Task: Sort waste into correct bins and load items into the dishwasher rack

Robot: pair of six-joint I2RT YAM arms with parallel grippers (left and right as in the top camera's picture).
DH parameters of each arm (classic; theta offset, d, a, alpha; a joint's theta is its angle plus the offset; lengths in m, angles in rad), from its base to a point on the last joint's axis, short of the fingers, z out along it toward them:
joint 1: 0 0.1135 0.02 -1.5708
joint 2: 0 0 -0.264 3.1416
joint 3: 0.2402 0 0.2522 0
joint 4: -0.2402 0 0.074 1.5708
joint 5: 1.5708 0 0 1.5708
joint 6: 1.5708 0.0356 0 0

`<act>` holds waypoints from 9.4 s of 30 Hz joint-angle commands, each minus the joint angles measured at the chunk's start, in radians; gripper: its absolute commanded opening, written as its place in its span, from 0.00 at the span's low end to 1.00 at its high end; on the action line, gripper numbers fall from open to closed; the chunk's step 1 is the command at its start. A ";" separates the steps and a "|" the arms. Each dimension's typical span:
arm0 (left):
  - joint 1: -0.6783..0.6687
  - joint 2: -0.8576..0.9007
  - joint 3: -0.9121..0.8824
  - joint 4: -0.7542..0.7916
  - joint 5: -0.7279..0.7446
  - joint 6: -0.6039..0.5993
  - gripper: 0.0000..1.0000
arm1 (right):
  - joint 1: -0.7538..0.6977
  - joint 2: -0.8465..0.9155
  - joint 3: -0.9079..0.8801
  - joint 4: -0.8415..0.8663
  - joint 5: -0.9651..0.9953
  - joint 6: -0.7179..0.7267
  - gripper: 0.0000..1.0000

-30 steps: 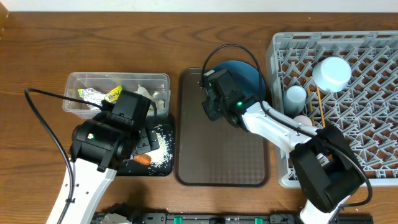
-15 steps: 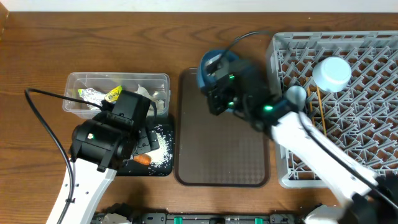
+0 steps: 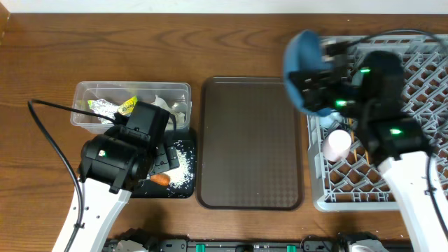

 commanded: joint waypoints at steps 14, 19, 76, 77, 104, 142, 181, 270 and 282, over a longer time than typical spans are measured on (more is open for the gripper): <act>0.005 0.000 -0.002 -0.004 -0.005 0.003 1.00 | -0.689 -0.027 -0.001 -0.014 -0.645 0.058 0.01; 0.005 0.000 -0.002 -0.004 -0.005 0.003 1.00 | -0.838 -0.006 -0.001 -0.043 -0.681 0.056 0.01; 0.005 0.000 -0.002 -0.004 -0.005 0.003 1.00 | -1.290 0.356 -0.034 -0.351 -0.583 -0.009 0.01; 0.005 0.000 -0.002 -0.004 -0.005 0.003 1.00 | -1.309 0.356 -0.034 -0.376 -0.536 -0.009 0.02; 0.005 0.000 -0.002 -0.004 -0.005 0.003 1.00 | -1.357 0.329 -0.021 -0.450 -0.304 0.088 0.82; 0.005 0.000 -0.002 -0.004 -0.005 0.003 1.00 | -1.150 0.109 0.000 -0.588 -0.256 -0.186 0.33; 0.005 0.000 -0.002 -0.004 -0.005 0.003 1.00 | 0.183 0.383 -0.001 -0.429 0.828 -0.021 0.01; 0.005 0.000 -0.002 -0.004 -0.005 0.003 1.00 | 0.233 0.384 -0.069 -0.387 0.484 -0.113 0.01; 0.005 0.000 -0.002 -0.004 -0.005 0.003 1.00 | 0.342 0.386 -0.145 -0.355 0.751 -0.026 0.01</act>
